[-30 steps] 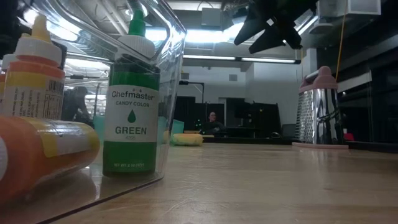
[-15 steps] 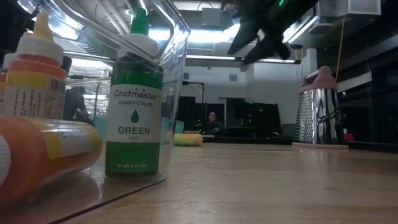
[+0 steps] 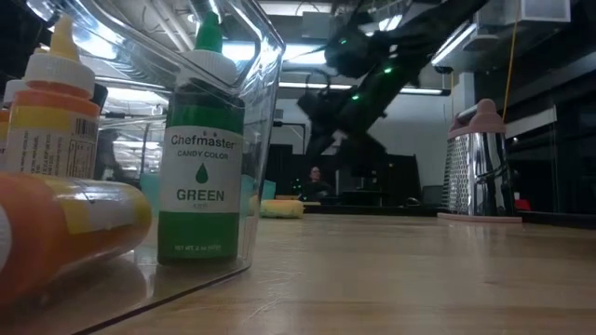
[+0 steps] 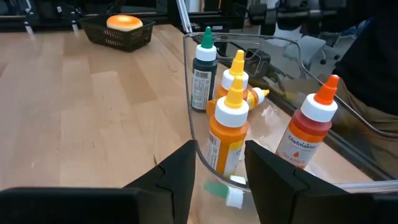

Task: Pick & Place Food Item
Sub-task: Put the orange donut into the black basket

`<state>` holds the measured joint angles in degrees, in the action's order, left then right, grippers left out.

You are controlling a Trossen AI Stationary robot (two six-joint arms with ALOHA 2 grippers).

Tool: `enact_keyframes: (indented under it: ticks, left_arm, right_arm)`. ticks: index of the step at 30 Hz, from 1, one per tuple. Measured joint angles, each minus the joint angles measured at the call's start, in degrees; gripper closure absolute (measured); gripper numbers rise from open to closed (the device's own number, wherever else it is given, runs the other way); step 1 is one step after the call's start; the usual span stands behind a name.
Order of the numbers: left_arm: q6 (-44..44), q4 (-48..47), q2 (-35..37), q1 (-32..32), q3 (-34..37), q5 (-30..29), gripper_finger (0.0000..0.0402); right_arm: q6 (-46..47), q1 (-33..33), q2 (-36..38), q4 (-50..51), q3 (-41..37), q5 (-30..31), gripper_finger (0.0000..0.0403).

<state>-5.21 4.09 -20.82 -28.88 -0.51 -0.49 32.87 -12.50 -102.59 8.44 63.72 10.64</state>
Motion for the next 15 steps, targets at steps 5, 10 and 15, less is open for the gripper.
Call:
enact_keyframes:
  ticks: [5, 10, 15]
  left_arm:
    - [0.0, 0.2, 0.0, 0.0, 0.0, 0.0, 0.0272]
    - [0.0, 0.2, 0.0, 0.0, 0.0, 0.0, 0.0272]
    - [0.0, 0.4, 0.0, 0.0, 0.0, 0.0, 0.0272]
  right_arm:
    - [-0.5, -1.2, -6.9, 5.8, 10.4, -1.1, 0.0152]
    - [-0.6, -2.9, -13.3, 19.3, 22.9, 1.0, 0.0152]
    - [-0.8, -4.1, -16.6, 28.1, 29.8, 1.3, 0.0152]
